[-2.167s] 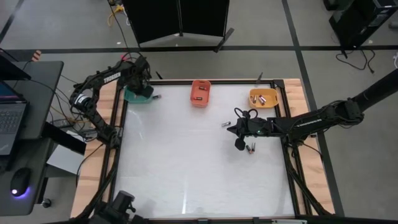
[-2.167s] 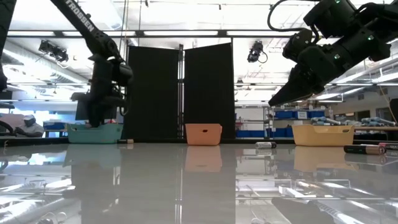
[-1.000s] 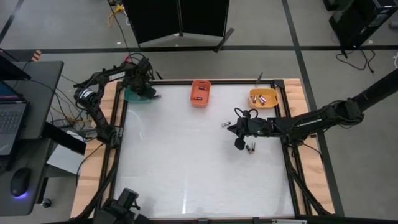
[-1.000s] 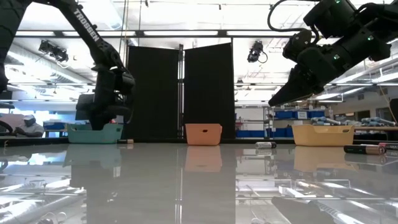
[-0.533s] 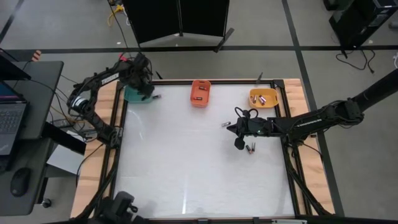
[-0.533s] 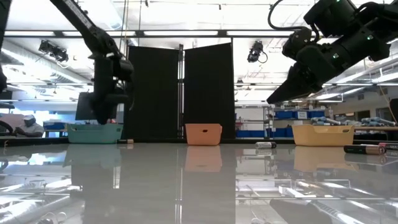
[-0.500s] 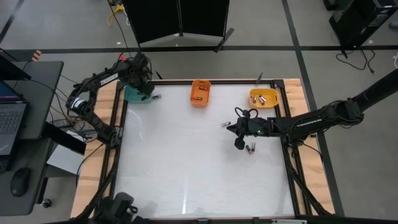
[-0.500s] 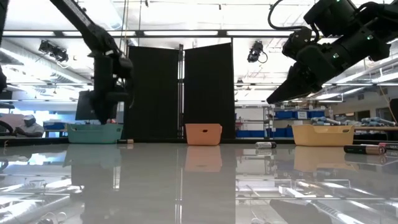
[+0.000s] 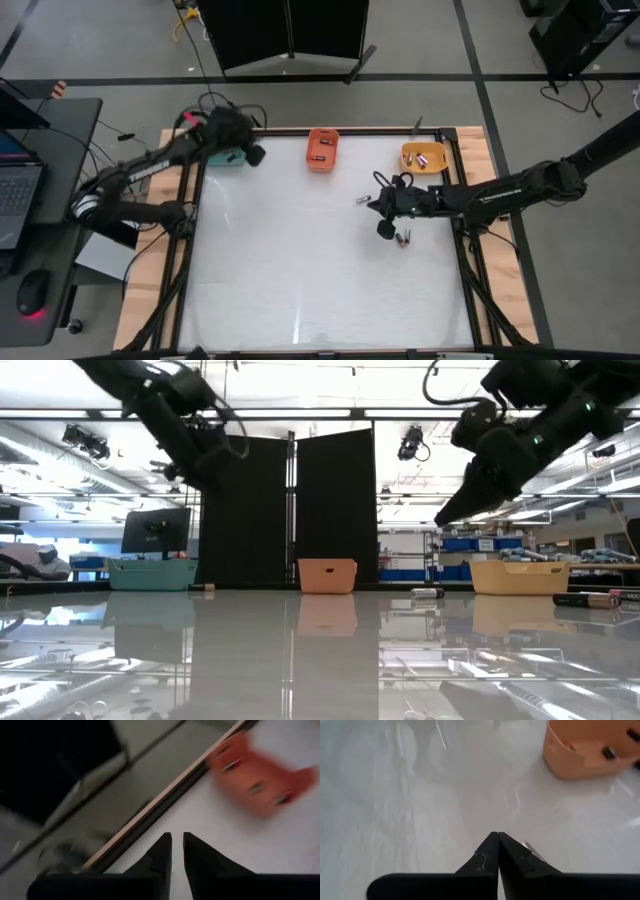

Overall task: Sort batteries
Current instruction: Put the bottom silver battery into the yellow container

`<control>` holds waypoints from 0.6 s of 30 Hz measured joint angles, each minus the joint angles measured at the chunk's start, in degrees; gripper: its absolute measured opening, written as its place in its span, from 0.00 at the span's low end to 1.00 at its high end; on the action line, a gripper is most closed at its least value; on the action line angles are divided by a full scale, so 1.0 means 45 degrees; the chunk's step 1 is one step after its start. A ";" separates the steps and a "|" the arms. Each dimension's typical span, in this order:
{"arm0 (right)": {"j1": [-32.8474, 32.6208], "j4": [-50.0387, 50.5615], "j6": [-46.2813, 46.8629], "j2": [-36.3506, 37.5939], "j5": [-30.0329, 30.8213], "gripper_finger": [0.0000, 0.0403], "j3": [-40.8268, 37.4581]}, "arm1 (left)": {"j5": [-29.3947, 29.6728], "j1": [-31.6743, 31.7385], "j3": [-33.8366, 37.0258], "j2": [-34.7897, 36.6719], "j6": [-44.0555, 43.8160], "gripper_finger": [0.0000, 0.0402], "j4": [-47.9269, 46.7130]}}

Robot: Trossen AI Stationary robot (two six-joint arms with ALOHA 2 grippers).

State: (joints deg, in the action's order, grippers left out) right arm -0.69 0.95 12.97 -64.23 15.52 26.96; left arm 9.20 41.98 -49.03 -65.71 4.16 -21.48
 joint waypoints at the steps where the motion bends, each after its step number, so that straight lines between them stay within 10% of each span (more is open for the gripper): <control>1: 0.0000 0.0865 0.0195 0.0001 0.0016 0.05 0.0422 | -0.0093 -0.0420 0.0428 0.0292 0.0000 0.13 0.0704; 11: -0.0325 0.7366 0.2419 0.0011 0.0020 0.04 0.3812 | -0.1203 -0.3764 0.4259 0.0955 0.0000 0.13 0.7898; 18: -0.0852 1.0232 0.7678 -0.0035 -0.1634 0.09 0.4211 | -0.1455 -0.4907 0.5773 0.0864 0.0005 0.13 1.2063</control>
State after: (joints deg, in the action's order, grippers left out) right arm -4.52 46.99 47.52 -64.39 8.17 45.91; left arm 2.66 19.90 -23.05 -61.82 4.19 32.81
